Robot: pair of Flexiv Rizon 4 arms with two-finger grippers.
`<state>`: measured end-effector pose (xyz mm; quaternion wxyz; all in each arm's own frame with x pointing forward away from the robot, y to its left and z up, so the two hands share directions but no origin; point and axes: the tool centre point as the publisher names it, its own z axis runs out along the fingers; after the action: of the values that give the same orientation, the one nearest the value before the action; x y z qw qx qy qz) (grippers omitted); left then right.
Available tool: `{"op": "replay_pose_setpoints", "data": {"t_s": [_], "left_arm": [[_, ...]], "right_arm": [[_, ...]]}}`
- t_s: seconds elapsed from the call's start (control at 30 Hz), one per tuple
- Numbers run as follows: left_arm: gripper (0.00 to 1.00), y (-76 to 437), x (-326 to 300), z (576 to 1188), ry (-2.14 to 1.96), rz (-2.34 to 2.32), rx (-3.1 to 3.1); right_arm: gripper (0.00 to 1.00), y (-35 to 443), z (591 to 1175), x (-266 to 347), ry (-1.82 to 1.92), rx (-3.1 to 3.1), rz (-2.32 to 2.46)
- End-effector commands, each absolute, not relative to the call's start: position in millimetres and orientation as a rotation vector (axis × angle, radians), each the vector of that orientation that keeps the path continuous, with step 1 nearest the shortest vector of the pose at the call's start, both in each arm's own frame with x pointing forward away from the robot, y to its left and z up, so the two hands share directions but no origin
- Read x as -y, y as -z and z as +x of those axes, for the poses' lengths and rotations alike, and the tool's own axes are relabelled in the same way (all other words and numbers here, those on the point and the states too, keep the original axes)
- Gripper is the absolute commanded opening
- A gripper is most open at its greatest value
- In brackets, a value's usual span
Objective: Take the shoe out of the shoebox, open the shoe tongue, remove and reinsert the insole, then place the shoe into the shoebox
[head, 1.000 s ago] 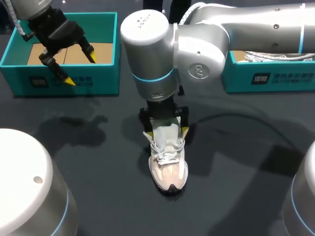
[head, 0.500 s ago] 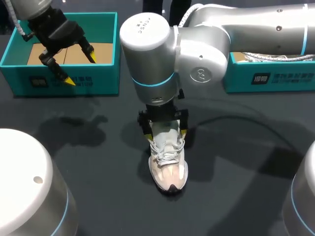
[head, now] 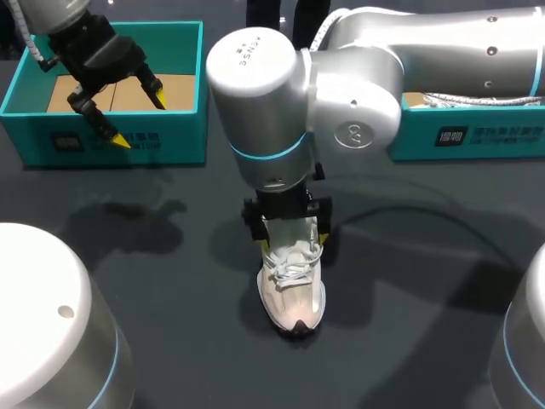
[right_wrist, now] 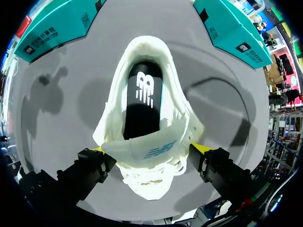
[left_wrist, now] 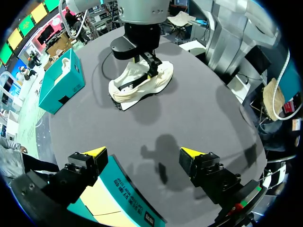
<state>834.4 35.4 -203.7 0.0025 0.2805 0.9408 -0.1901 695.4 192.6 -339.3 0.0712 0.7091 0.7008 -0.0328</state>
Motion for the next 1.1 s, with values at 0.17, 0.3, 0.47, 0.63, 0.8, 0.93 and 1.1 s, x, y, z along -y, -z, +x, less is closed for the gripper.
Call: {"op": "replay_pose_setpoints", "data": {"t_s": [0.17,0.3,0.47,0.63,0.8,0.93,1.1], "left_arm": [[1.0,203.7,-35.8,834.6,0.593,0.881,-2.952],[1.0,203.7,-35.8,834.6,0.593,0.881,-2.952],[1.0,203.7,-35.8,834.6,0.593,0.881,-2.952],[1.0,203.7,-35.8,834.6,0.593,0.881,-2.952],[1.0,203.7,-35.8,834.6,0.593,0.881,-2.952],[1.0,203.7,-35.8,834.6,0.593,0.881,-2.952],[1.0,203.7,-35.8,834.6,0.593,0.881,-2.952]], "right_arm": [[1.0,323.4,670.1,-191.9,0.055,-2.053,2.147],[1.0,316.3,660.9,-193.3,0.055,-2.032,2.151],[1.0,315.5,659.2,-194.6,0.028,-2.051,2.137],[1.0,309.4,658.9,-198.7,-0.032,-2.075,2.103],[0.94,302.6,642.2,-199.0,-0.05,-2.081,2.131],[0.91,296.6,623.2,-201.2,-0.014,-2.063,2.168],[0.91,295.7,616.2,-203.8,-0.018,-2.07,2.168]]}}
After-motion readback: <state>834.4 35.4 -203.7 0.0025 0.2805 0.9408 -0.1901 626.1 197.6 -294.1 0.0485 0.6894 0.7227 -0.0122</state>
